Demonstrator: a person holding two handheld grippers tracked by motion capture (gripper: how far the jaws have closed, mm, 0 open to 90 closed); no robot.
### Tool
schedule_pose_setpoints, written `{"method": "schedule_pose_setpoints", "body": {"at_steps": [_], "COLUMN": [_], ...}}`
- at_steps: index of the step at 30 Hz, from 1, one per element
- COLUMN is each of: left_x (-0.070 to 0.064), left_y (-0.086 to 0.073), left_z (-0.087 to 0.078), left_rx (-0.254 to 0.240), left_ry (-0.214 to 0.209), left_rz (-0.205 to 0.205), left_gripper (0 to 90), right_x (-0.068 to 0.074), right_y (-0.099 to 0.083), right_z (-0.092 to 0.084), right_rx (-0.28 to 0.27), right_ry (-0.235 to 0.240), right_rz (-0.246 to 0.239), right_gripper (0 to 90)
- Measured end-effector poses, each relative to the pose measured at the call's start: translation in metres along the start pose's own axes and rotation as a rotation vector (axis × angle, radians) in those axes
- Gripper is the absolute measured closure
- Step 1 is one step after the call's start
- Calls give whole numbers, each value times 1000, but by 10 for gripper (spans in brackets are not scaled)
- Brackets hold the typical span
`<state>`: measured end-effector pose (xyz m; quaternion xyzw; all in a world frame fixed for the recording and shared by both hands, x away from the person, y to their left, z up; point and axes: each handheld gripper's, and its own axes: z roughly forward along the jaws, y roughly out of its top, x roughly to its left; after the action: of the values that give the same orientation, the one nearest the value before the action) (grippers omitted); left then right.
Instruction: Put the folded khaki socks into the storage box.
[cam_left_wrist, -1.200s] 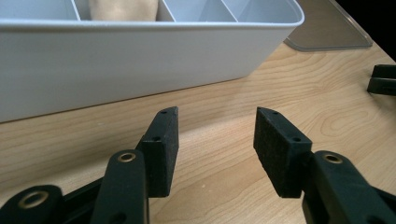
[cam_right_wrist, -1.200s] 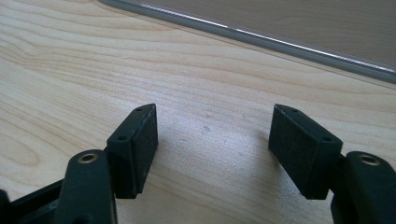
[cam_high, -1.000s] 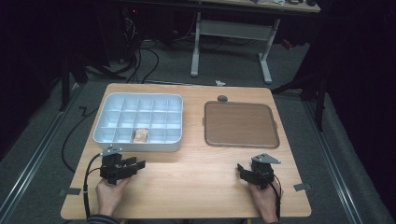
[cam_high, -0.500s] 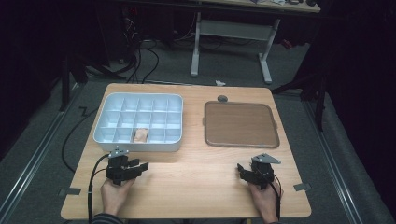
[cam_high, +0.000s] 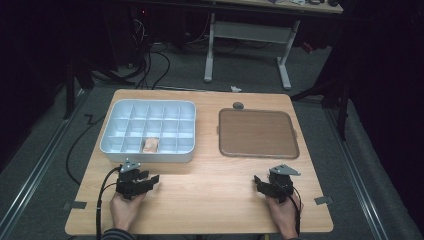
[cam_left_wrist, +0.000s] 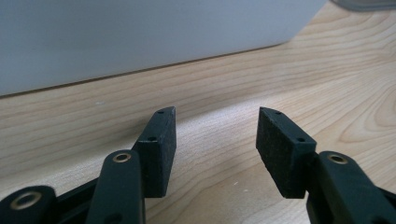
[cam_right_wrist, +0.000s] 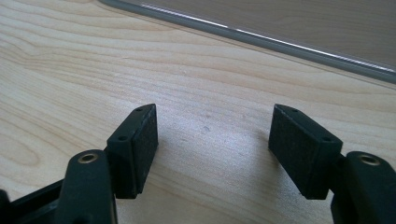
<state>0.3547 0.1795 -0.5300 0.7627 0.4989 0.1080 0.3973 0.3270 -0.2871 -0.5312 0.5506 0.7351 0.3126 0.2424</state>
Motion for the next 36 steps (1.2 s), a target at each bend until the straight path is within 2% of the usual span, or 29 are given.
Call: {"method": "schedule_pose_setpoints", "body": {"at_steps": [17,22,23,31,36], "left_x": [-11,-14,-14,-18,-18], "left_y": [-7,-7,-7,-7,-7], "left_z": [6,6,6,8,8], "left_rx": [-56,-49,-50,-35,-35], "left_ry": [83,88,95,106,100], "left_rz": [92,95,111,137,136], "left_gripper": [449,438,430,391,382], "right_x": [0,0,0,0,0], "right_y": [0,0,0,0,0], "right_z": [0,0,0,0,0], "right_rx": [0,0,0,2,2], "right_ry": [0,0,0,-1,-1], "right_rz": [-1,-1,0,-3,-3], "right_gripper": [330,330,330,329,328]}}
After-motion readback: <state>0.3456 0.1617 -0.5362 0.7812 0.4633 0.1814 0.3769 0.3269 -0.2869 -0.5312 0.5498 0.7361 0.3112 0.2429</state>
